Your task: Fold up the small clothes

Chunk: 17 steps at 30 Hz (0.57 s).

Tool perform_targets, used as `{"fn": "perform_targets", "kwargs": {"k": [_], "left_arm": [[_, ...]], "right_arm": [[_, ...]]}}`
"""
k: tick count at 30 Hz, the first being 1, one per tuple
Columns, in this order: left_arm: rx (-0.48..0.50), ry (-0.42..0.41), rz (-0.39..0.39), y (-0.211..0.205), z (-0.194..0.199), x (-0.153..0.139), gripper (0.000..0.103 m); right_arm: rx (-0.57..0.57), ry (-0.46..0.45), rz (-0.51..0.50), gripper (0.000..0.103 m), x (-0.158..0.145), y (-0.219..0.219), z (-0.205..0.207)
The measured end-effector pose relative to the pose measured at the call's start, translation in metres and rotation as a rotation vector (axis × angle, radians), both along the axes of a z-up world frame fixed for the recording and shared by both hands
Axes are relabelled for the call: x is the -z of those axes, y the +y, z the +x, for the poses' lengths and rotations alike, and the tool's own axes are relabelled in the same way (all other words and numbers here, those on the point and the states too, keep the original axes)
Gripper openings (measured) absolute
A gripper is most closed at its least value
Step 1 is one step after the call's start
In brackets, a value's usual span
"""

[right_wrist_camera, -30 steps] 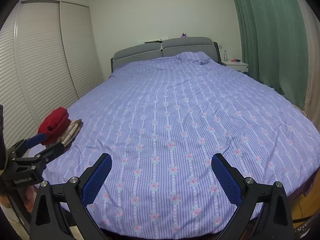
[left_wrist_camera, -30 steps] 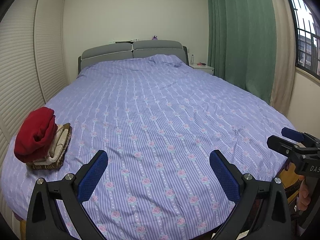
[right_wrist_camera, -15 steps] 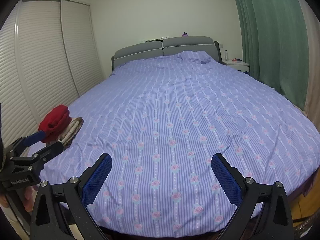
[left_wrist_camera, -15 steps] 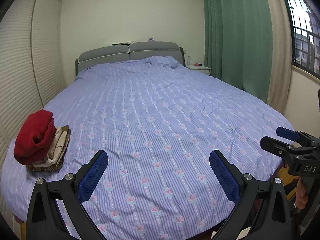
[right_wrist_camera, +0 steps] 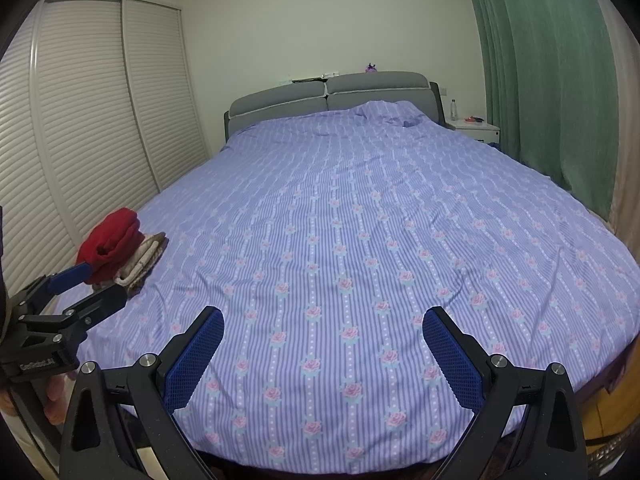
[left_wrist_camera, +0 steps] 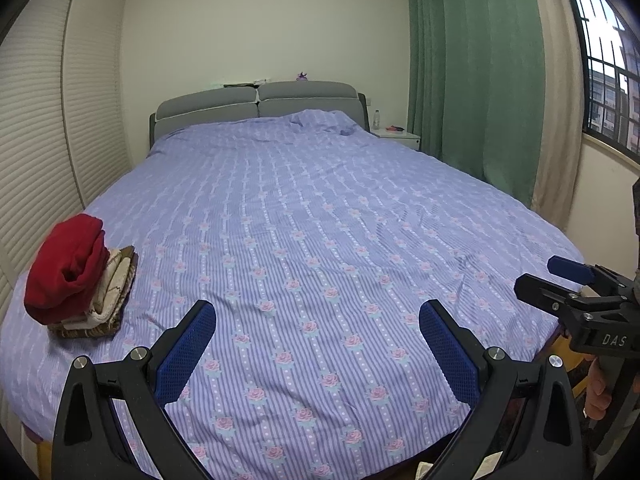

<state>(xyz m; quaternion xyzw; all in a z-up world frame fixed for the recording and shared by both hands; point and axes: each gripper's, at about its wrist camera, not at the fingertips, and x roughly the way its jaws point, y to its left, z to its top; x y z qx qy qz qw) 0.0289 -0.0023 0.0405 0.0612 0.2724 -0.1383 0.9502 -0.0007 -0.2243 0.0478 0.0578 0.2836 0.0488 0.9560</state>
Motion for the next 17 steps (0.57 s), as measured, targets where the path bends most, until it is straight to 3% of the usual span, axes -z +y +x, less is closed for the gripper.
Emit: {"fn": "perform_targets", "kwargs": {"k": [17], "left_arm": [[-0.018,0.009,0.003,0.0009,0.0003,0.0019,0.103]], "right_arm": [[0.002,0.011,-0.002,0.1,-0.0014,-0.0034,-0.0002]]}}
